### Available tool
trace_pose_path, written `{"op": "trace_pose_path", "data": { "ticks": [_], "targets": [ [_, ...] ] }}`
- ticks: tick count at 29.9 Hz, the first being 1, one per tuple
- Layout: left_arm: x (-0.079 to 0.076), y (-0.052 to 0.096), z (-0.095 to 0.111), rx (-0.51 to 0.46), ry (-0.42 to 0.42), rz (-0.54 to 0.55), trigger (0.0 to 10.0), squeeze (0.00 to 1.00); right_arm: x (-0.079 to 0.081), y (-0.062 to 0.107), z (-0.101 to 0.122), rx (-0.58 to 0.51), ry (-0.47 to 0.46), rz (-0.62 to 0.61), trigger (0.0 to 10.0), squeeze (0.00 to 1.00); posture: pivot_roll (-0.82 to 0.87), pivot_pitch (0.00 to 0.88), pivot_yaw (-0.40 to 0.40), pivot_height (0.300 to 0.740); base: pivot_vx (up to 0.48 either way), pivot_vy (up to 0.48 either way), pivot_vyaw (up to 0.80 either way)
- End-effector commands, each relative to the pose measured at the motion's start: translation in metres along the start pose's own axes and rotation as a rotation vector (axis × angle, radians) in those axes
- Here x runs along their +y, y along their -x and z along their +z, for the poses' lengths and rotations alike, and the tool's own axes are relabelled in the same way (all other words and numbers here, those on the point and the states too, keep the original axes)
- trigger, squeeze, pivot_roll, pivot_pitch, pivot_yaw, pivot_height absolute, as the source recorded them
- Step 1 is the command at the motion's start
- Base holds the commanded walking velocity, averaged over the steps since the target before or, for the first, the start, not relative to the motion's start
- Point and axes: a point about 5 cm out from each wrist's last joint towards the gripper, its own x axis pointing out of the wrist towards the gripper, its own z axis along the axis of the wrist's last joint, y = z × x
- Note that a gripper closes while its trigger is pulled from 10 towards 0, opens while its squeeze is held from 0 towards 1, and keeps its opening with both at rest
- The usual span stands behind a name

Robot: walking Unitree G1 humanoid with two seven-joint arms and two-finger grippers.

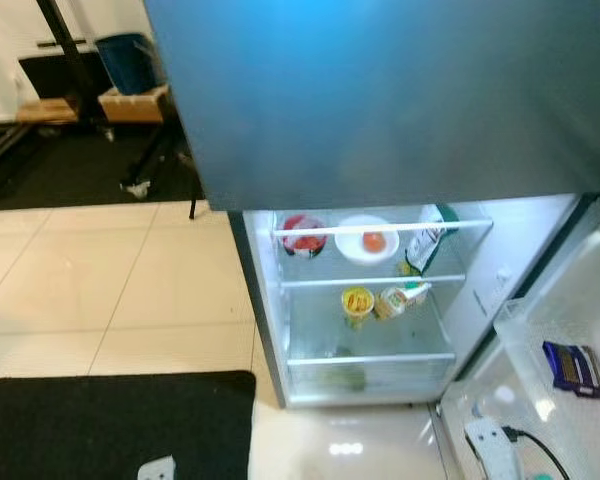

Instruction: Restocking fridge

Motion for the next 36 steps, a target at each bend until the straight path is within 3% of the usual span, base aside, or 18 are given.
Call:
{"op": "trace_pose_path", "data": {
  "ticks": [1,13,30,36],
  "targets": [
    [0.0042,0.0018,-0.0051,0.018,-0.014,0.011,10.0,0.0,0.0039,-0.0005,-0.004,0.013,-0.001,0.008,10.0,0.0,-0.07,0.0,-0.02,0.74,-0.304,0.0,0.0],
    [0.0027,0.001,-0.0023,0.01,-0.016,0.007,10.0,0.0,0.004,-0.0007,-0.0039,0.024,-0.003,0.008,10.0,0.0,-0.07,0.0,-0.018,0.74,-0.31,0.0,0.0],
    [0.001,0.0005,-0.0021,0.012,-0.016,0.003,10.0,0.0,-0.0002,0.0006,-0.0073,0.041,-0.01,-0.007,10.0,0.0,-0.08,0.0,-0.022,0.74,-0.302,0.0,-0.79],
    [0.0012,0.0006,-0.0021,0.019,-0.058,-0.001,10.0,0.0,-0.0013,0.0008,-0.007,0.04,0.001,-0.01,10.0,0.0,-0.08,0.0,-0.026,0.74,0.0,0.0,0.0]
  ]
}}
